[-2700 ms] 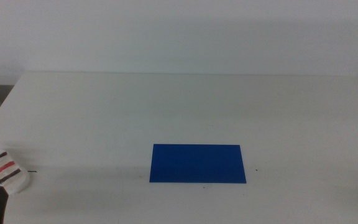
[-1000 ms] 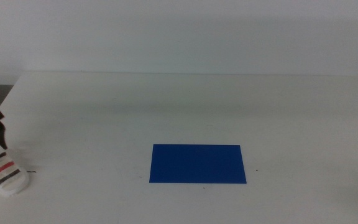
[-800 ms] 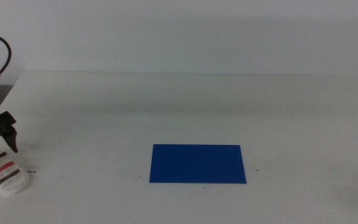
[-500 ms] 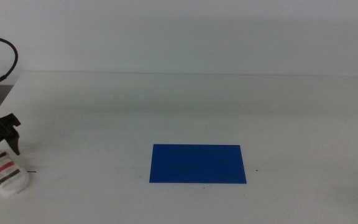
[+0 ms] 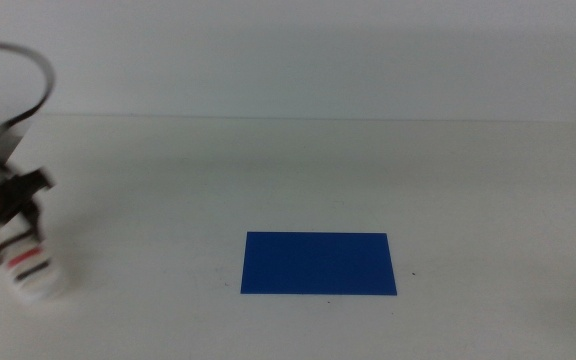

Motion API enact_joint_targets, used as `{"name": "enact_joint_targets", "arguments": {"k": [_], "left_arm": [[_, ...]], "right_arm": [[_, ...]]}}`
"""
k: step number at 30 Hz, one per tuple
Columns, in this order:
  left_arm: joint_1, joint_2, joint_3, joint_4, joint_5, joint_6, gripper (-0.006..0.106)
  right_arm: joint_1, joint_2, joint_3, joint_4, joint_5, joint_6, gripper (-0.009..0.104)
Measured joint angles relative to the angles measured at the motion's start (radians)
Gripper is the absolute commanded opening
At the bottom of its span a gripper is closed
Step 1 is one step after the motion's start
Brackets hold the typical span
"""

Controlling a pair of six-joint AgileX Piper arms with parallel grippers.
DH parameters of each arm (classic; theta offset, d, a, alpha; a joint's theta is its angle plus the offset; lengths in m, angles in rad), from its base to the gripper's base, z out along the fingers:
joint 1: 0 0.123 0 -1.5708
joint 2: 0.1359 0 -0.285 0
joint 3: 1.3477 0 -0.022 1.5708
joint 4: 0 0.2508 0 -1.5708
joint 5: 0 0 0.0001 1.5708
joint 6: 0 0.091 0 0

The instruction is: Use one arm to grab the shoe from the table and place it on the mat.

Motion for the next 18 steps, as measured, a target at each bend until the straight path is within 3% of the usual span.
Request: {"name": "enact_joint_targets", "arguments": {"k": [8,18], "left_arm": [[-0.362,0.056,-0.323,0.010,0.211,-0.069,0.006],[-0.766,0.323,-0.656,0.008,0.240,-0.161,0.006]], "right_arm": [[0.000,0.000,0.000,0.000,0.000,0.000,0.079],[0.000,0.000,0.000,0.000,0.000,0.000,0.079]]}}
